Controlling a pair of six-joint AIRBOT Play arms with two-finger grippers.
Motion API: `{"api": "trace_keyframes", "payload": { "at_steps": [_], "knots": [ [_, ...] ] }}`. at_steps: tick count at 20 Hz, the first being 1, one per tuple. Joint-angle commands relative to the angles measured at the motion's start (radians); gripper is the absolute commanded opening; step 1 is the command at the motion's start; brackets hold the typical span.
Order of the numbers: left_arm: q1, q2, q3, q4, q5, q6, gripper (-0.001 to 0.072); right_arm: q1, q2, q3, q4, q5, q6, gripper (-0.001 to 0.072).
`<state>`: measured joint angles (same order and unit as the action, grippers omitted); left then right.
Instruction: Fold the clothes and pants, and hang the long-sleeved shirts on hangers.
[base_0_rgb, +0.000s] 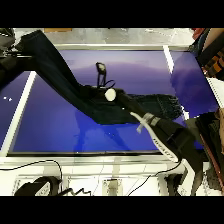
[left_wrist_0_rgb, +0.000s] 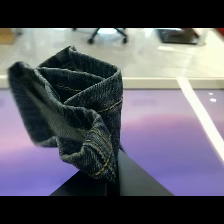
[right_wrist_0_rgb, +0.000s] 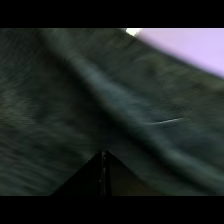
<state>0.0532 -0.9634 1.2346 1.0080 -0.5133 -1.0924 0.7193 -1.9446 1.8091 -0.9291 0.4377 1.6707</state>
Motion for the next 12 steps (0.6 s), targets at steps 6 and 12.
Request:
{"api": "trace_keyframes", "payload": {
  "at_steps": [6,12],
  "knots": [
    [-0.092,-0.017,0.000,-0.031,-0.005,-0.008,0.0023,0.058,-0.045,0.072,-0.104,0.206,0.064,0.0056],
    [-0.217,-0.127,-0.003,-0.209,-0.088,-0.007,0.0023,-0.317,0.088,0.072,-0.252,0.478,0.064,0.0057]
  ]
}}
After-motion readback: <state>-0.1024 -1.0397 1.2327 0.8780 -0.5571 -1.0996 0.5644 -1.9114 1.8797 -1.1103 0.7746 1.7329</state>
